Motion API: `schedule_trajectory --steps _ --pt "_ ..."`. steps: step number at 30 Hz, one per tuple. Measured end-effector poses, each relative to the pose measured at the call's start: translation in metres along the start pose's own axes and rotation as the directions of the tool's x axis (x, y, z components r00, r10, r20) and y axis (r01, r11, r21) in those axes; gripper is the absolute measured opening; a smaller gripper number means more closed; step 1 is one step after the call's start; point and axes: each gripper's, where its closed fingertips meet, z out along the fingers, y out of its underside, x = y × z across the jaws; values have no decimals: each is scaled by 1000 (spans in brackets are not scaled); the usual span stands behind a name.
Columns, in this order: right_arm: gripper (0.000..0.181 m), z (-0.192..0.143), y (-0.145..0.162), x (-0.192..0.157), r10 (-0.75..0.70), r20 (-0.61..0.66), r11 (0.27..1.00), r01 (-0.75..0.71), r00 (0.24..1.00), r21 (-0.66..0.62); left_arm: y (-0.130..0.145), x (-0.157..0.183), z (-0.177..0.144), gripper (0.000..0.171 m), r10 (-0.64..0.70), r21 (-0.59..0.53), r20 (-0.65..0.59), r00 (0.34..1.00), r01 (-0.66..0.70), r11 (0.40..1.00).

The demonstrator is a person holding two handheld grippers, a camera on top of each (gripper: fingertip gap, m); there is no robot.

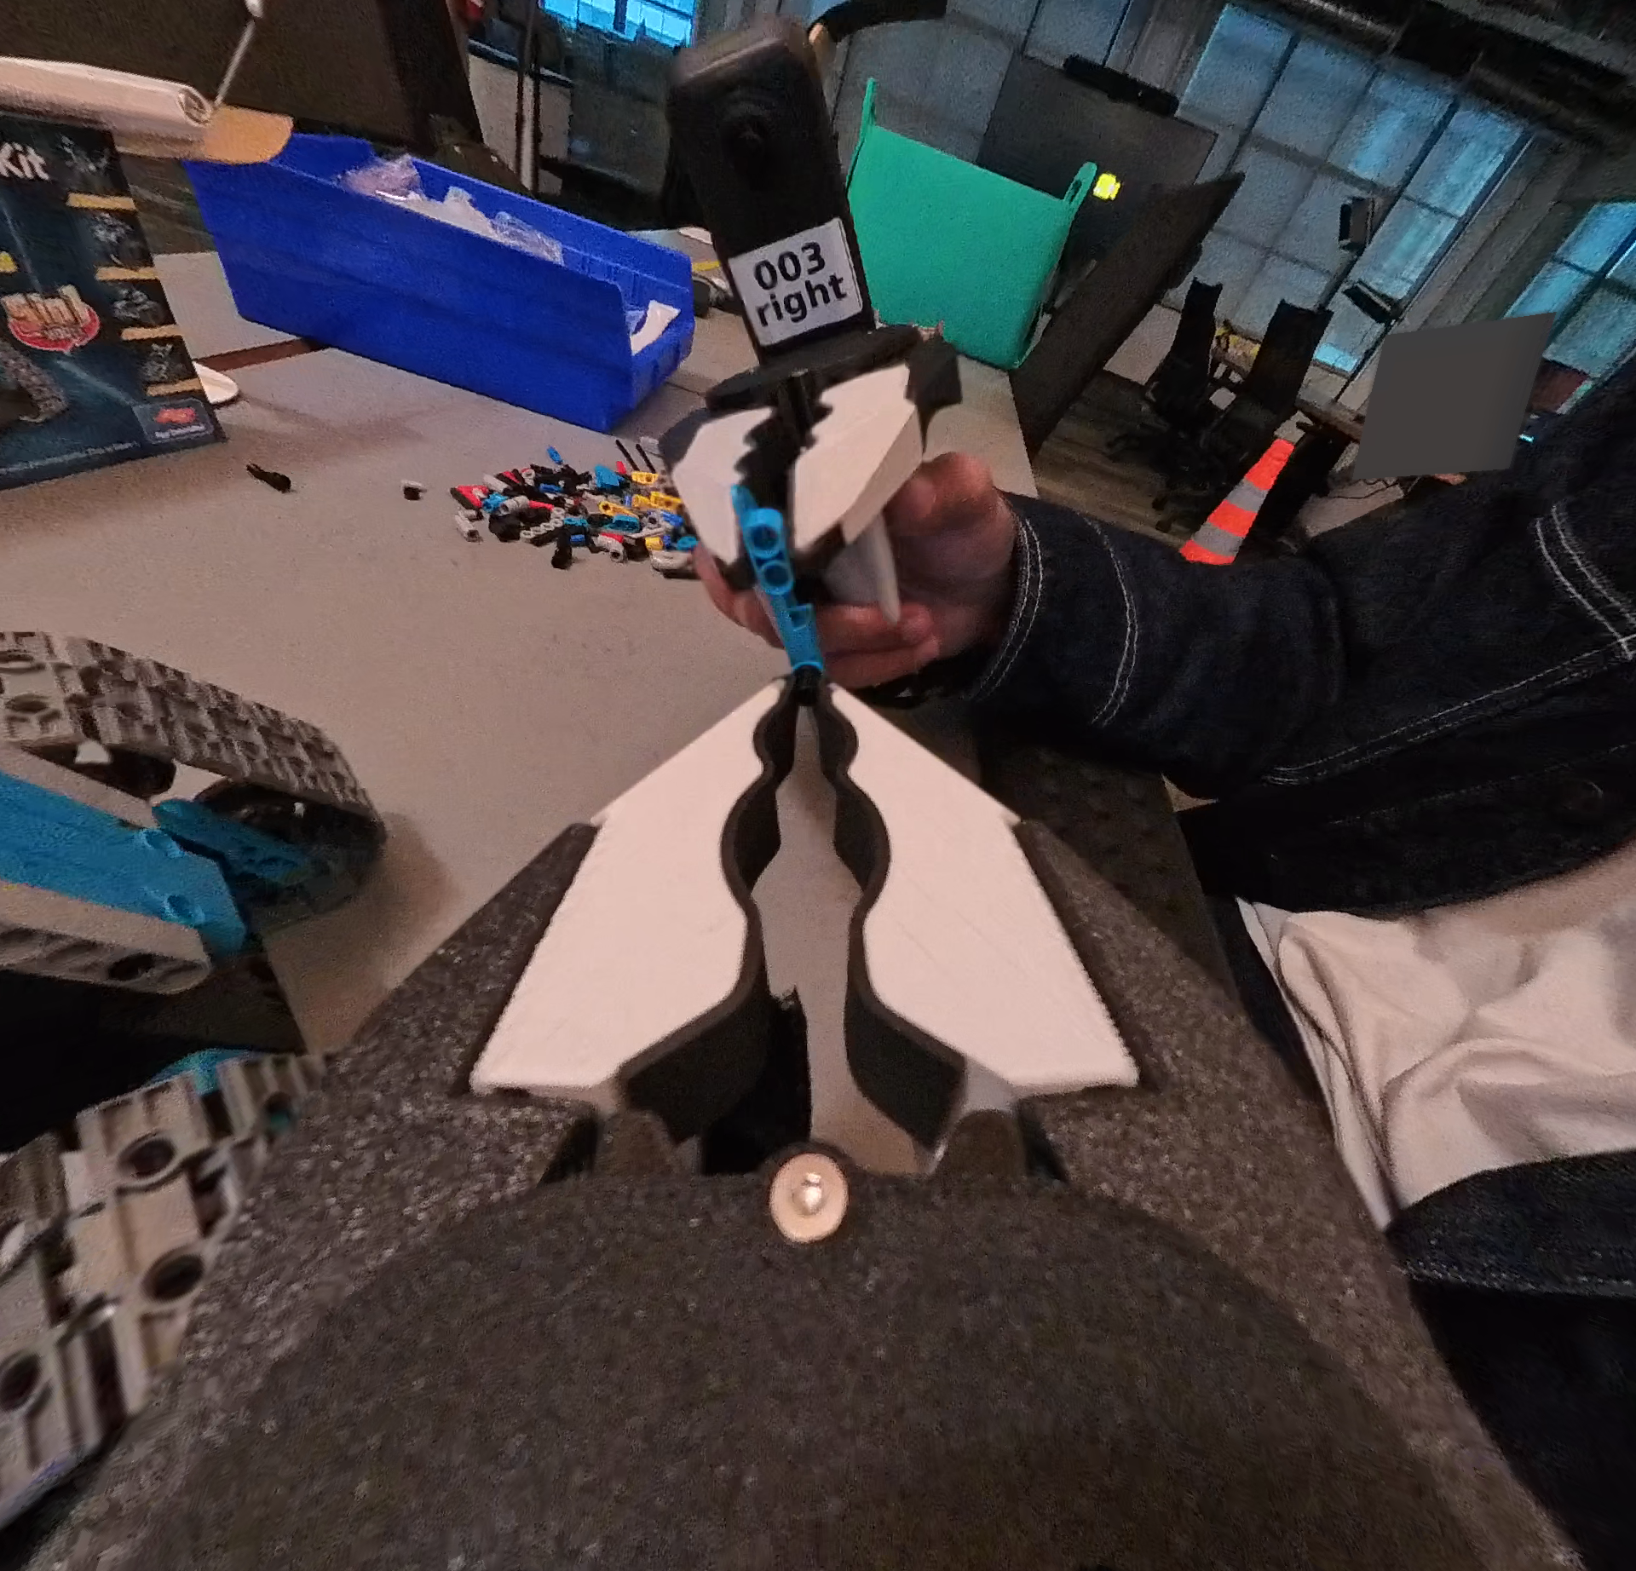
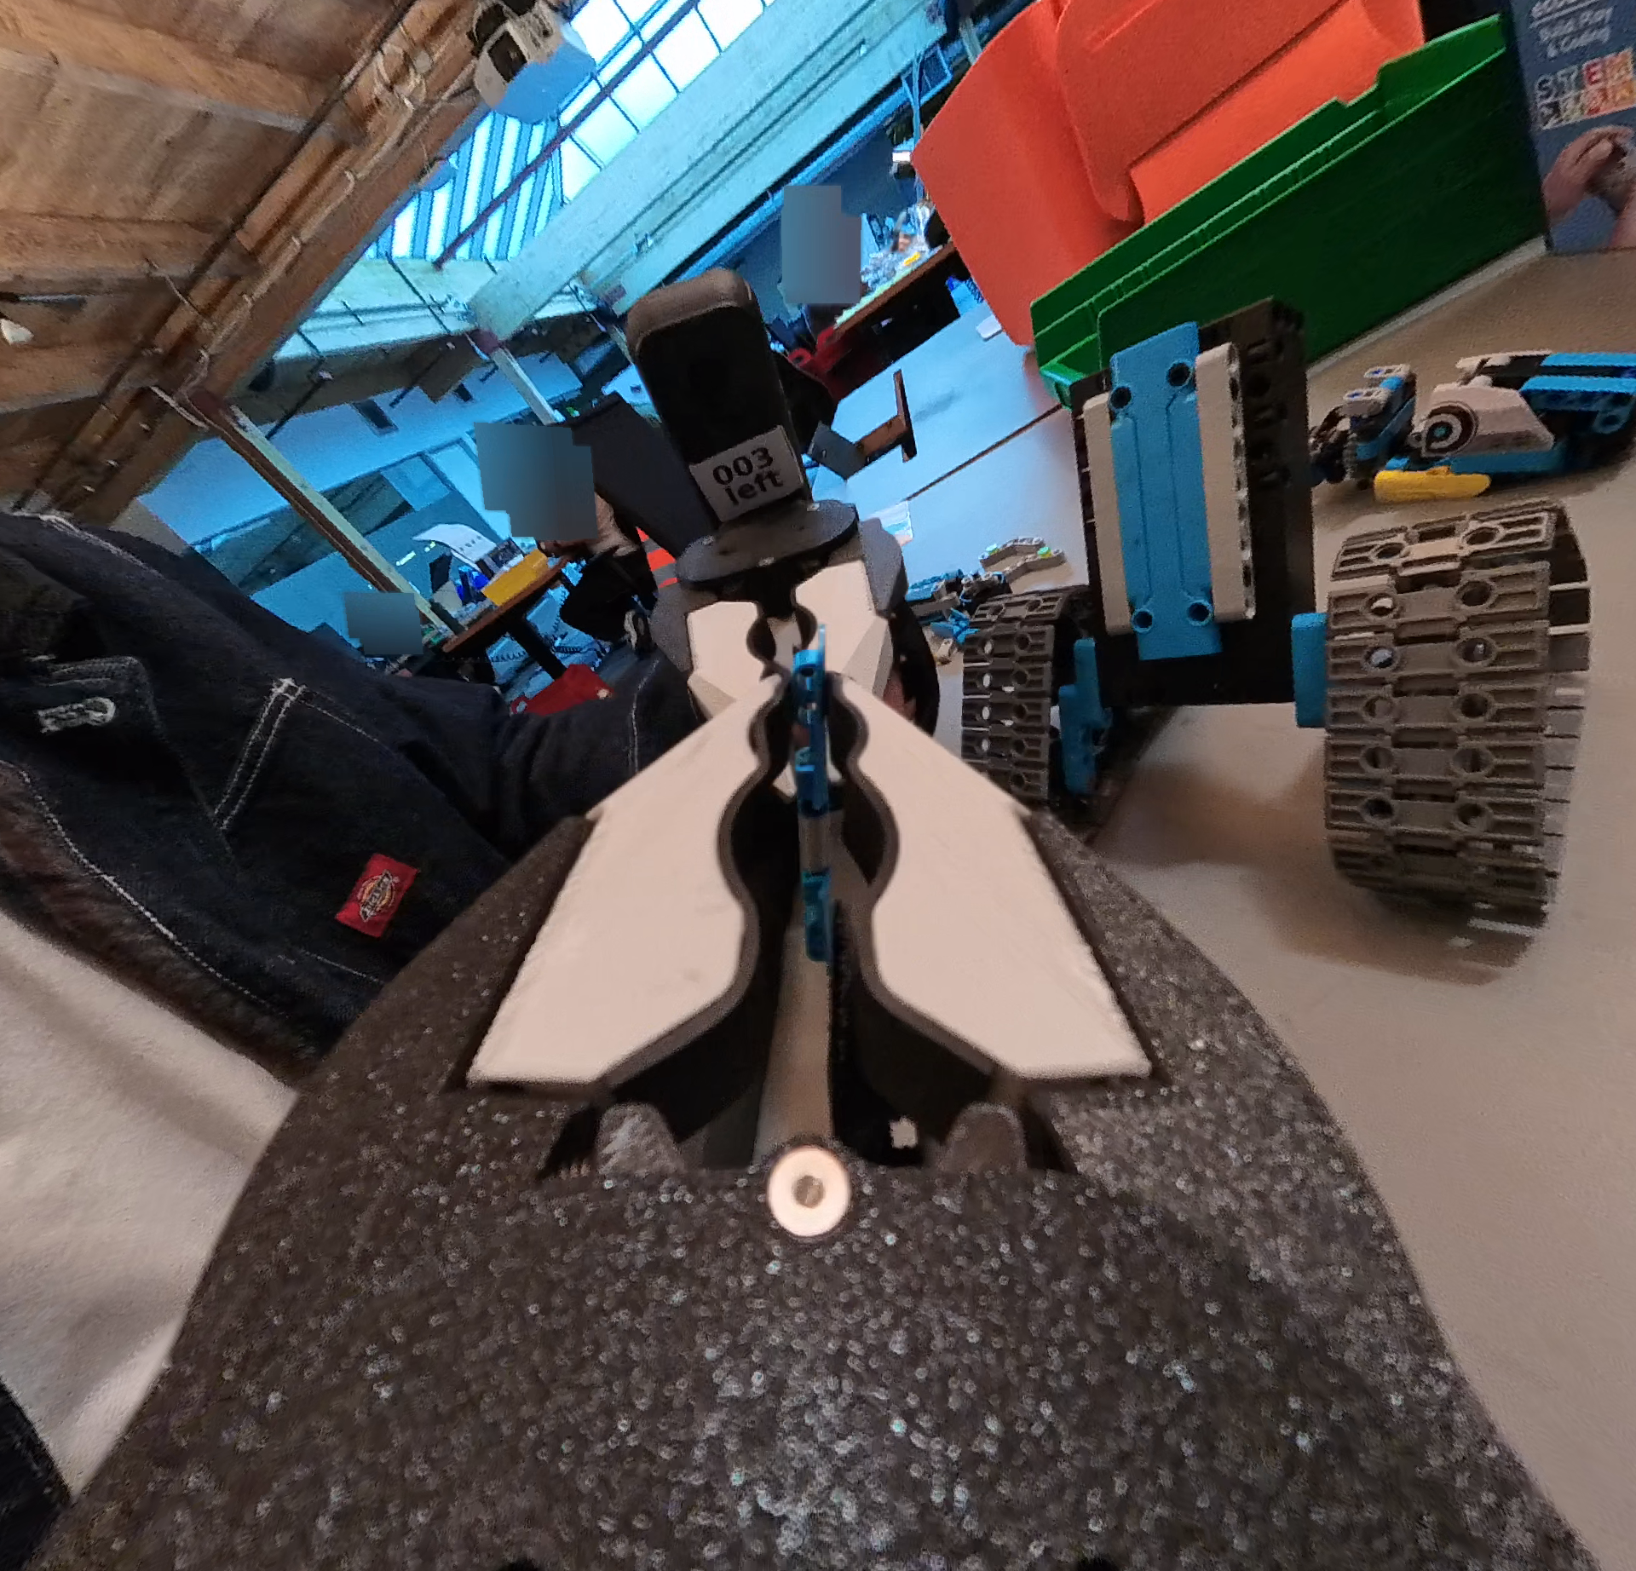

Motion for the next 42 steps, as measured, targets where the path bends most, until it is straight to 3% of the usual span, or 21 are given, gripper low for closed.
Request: schedule_trajectory --steps 3,5,6,9,13,20,22,24,25,26,28,30,31,33,35,37,40,42 --pt "4 -3 -4 4 1 -27 1000 0 1000 24 0 -7 2 6 -44 10 32 999 44 999" --pt "4 -6 -12 -1 32 20 997 -33 999 76 -1 -10 4 43 -89 15 37 995 88 996" --pt "4 -6 -14 -1 40 25 995 -42 999 93 -1 -8 7 43 -103 19 16 995 102 995" --pt "5 -5 -18 -1 49 30 990 -53 998 127 -8 0 11 7 -107 53 -16 994 108 993" --pt "4 -18 -30 7 69 -13 975 -65 998 211 -18 -10 14 5 -265 169 -5 964 262 950" --pt "2 -26 -42 18 185 25 914 -182 982 363 -29 -18 9 6 -311 250 1 950 301 920" --pt "5 -28 -46 19 168 6 906 -157 986 394 -28 -20 8 6 -328 250 -13 945 320 914" --pt "4 -111 -100 31 217 141 608 -247 966 754 -5 -16 13 5 -309 155 28 950 302 941" --pt "2 -154 -107 47 262 152 501 -268 953 823 -8 -12 10 5 -324 180 8 946 318 931" --pt "3 -175 -105 51 270 74 507 -207 960 837 -18 -9 5 5 -346 228 -33 938 344 911" --pt "4 -171 -101 36 201 -52 665 -97 978 741 -19 -13 2 5 -338 236 -19 941 333 913" --pt "4 -179 -104 37 178 -108 679 -42 978 733 -18 -6 8 5 -311 216 -39 950 312 925" --pt "5 -182 -107 38 184 -71 669 -72 980 740 -19 -1 11 5 -283 205 -43 958 286 936" --pt "3 -183 -106 44 200 -107 673 -57 974 737 -13 1 17 6 -202 159 25 979 196 968" --pt "3 -166 -98 46 184 -181 743 -16 966 669 10 -15 24 6 -77 12 199 977 76 997" --pt "4 -140 -88 45 152 -215 819 -1 965 573 42 -30 31 6 100 -208 331 938 -31 978" --pt "4 -95 -64 43 103 -236 923 -5 966 385 68 -39 38 6 303 -417 379 874 -131 899" --pt "5 -69 -48 40 95 -213 956 -29 972 293 76 -35 42 6 270 -429 353 896 -102 898"
